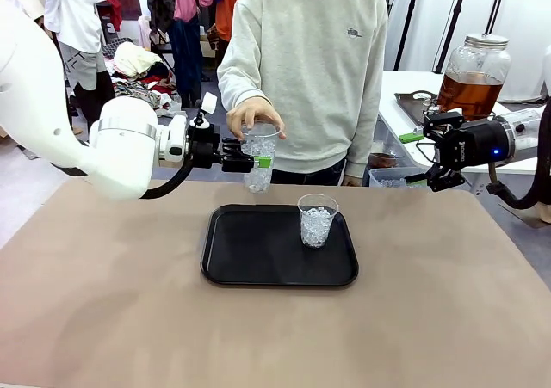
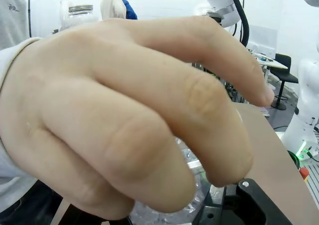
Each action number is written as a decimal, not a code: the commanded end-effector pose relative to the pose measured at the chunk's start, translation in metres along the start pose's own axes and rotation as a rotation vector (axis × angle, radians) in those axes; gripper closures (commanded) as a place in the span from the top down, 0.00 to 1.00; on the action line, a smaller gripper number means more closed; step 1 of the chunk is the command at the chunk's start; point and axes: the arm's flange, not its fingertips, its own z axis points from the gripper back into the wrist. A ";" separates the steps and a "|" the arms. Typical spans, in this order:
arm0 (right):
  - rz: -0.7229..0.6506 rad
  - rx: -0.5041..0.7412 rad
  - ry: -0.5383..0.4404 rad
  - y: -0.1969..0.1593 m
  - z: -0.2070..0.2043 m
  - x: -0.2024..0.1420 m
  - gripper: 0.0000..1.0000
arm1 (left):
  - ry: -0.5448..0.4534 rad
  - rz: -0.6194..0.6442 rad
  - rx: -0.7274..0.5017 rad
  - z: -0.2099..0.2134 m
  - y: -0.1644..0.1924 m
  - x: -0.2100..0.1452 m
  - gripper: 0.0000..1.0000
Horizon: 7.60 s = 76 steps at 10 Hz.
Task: Pour the drink into the iced cup.
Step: Open the gripper to release the iced cup you were holding, then pick up the iced cup indicated by the human and present it to them.
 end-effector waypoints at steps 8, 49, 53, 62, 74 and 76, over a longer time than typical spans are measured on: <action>0.000 0.002 -0.001 0.001 0.000 0.000 1.00 | -0.003 -0.013 -0.001 0.000 -0.002 0.003 0.61; 0.000 0.002 -0.001 0.001 0.000 0.000 1.00 | -0.067 -0.061 -0.030 0.148 -0.044 -0.077 1.00; 0.000 0.002 -0.001 0.001 0.000 0.000 1.00 | -0.067 -0.061 -0.030 0.148 -0.044 -0.077 1.00; 0.000 0.002 -0.001 0.001 0.000 0.000 1.00 | -0.067 -0.061 -0.030 0.148 -0.044 -0.077 1.00; 0.000 0.002 -0.001 0.001 0.000 0.000 1.00 | -0.067 -0.061 -0.030 0.148 -0.044 -0.077 1.00; 0.000 0.002 -0.001 0.001 0.000 0.000 1.00 | -0.067 -0.061 -0.030 0.148 -0.044 -0.077 1.00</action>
